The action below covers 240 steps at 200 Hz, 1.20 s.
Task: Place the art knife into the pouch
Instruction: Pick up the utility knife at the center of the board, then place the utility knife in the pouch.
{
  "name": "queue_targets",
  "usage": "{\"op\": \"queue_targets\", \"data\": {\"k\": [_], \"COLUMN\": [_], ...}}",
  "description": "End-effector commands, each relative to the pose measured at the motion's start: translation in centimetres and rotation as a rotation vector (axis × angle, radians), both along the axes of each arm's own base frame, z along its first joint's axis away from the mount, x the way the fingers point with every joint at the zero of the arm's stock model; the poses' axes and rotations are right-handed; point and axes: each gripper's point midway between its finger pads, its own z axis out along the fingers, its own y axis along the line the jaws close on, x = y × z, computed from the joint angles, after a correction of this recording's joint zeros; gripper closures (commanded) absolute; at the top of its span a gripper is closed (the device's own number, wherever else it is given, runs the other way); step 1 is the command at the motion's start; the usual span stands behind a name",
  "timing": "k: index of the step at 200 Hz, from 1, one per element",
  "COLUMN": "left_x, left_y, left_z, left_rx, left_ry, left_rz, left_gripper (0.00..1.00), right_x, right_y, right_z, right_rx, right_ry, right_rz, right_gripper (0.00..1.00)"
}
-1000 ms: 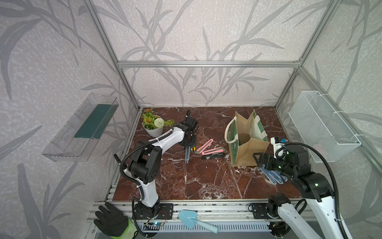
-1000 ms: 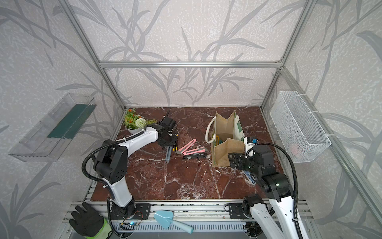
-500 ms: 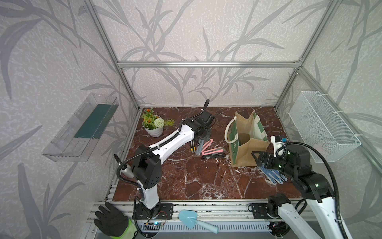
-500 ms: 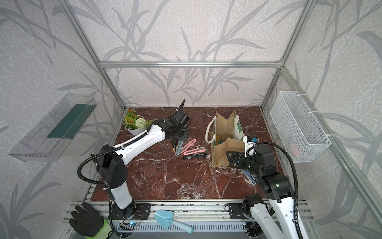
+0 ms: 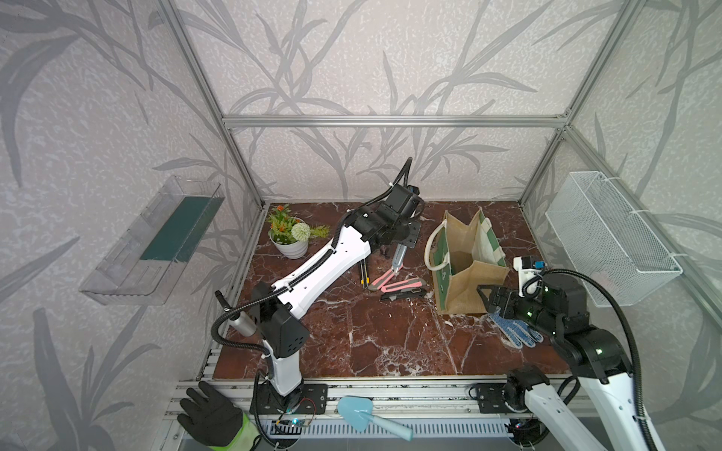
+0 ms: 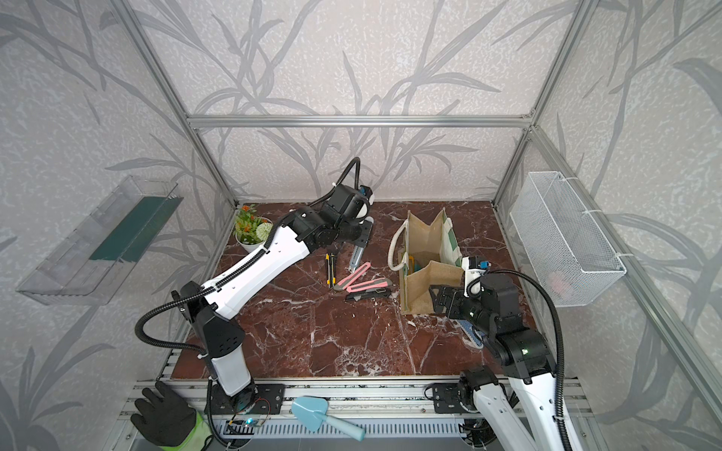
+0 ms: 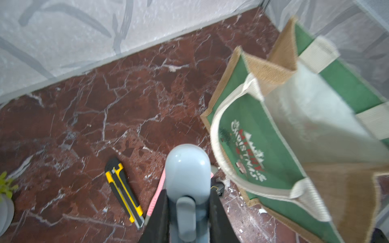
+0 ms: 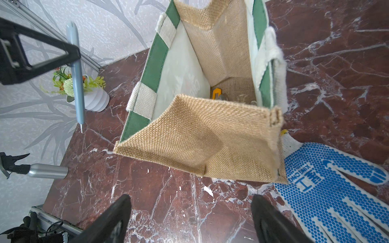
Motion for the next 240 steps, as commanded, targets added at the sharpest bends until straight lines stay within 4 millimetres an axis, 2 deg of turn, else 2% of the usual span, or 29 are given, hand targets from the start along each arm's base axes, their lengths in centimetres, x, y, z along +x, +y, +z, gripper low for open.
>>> {"op": "queue_targets", "data": {"k": [1, 33, 65, 94, 134, 155, 183, 218, 240], "left_x": [-1.1, -2.3, -2.7, -2.4, -1.8, -1.6, -2.1, -2.9, -3.1], "left_y": [-2.7, -6.9, -11.4, -13.8, -15.4, -15.6, -15.6, -15.1, -15.3], "left_z": [1.7, 4.4, 4.8, 5.1, 4.2, 4.1, 5.4, 8.1, 8.9], "left_rx": [0.011, -0.018, -0.072, -0.134, -0.147, -0.148, -0.16, -0.157, -0.171], "left_ry": [-0.036, -0.107, -0.148, -0.164, -0.173, -0.175, -0.204, -0.288, -0.312], "left_rz": [-0.098, -0.206, -0.342, -0.402, -0.429, -0.423, -0.435, -0.447, -0.458], "left_gripper": [0.9, 0.9, 0.95, 0.94, 0.95, 0.95, 0.95, 0.95, 0.95], "right_x": [0.2, 0.0, -0.2, -0.3, -0.5, -0.5, -0.4, -0.4, -0.4], "right_y": [-0.3, -0.5, -0.6, -0.6, -0.8, -0.9, -0.8, -0.8, -0.8], "right_z": [0.1, 0.2, 0.2, -0.2, -0.4, -0.6, -0.7, -0.8, -0.8], "right_rx": [0.002, -0.006, -0.008, -0.012, -0.028, -0.035, -0.034, -0.032, -0.031], "right_ry": [-0.014, -0.016, -0.02, -0.005, 0.002, 0.004, 0.009, 0.012, 0.012], "right_rz": [-0.02, -0.026, -0.031, -0.031, -0.031, -0.028, -0.03, -0.029, -0.033], "right_gripper": [0.1, 0.1, 0.1, 0.1, 0.1, 0.1, 0.1, 0.1, 0.1]}}
